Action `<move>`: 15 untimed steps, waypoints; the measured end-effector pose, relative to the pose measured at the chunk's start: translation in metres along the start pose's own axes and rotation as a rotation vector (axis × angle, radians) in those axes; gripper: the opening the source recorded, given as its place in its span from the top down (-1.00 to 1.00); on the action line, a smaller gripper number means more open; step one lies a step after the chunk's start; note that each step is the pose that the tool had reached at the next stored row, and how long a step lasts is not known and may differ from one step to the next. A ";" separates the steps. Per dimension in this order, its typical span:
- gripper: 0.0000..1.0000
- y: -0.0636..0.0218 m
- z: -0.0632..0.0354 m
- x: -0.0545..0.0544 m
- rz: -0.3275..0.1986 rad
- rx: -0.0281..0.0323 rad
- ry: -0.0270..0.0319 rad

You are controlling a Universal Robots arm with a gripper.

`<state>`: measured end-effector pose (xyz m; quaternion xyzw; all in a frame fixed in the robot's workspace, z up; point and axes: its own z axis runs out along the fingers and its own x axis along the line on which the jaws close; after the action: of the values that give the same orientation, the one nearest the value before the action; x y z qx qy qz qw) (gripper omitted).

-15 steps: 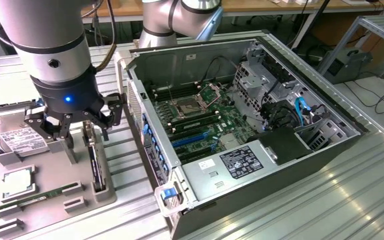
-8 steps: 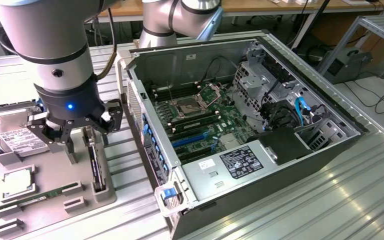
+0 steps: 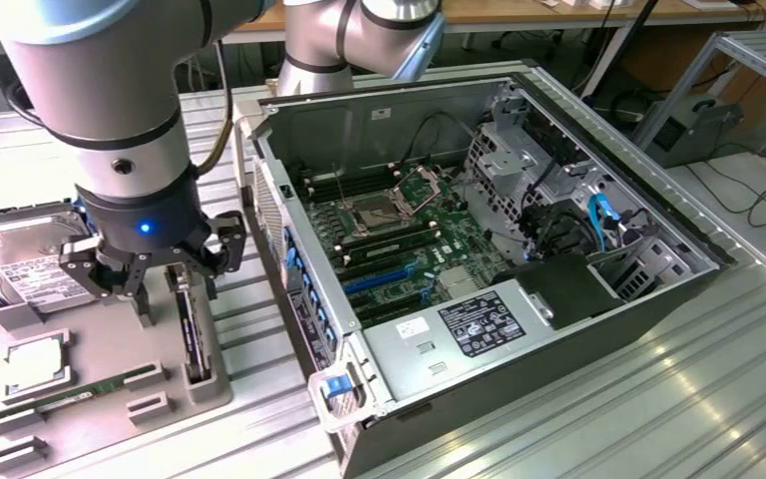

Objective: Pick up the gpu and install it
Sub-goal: 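Pick up the gpu and move the gpu toward the slot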

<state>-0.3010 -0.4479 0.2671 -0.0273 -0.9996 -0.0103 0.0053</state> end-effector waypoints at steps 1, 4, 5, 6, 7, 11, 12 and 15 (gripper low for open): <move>-0.33 -0.0002 0.0019 0.000 0.000 0.0001 0.0012; -0.33 -0.0008 0.0075 0.000 0.000 0.0004 0.0054; -0.33 -0.0010 0.0093 0.000 0.000 0.0005 0.0067; -0.33 -0.0013 0.0114 0.000 0.000 0.0005 0.0081; -0.33 -0.0015 0.0133 0.000 0.000 0.0005 0.0093; -0.33 -0.0030 0.0205 0.000 0.000 0.0008 0.0118; -0.33 -0.0034 0.0225 0.000 0.000 0.0006 0.0125; -0.33 -0.0036 0.0294 -0.001 0.000 0.0010 0.0170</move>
<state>-0.3007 -0.4509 0.2376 -0.0273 -0.9995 -0.0100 0.0138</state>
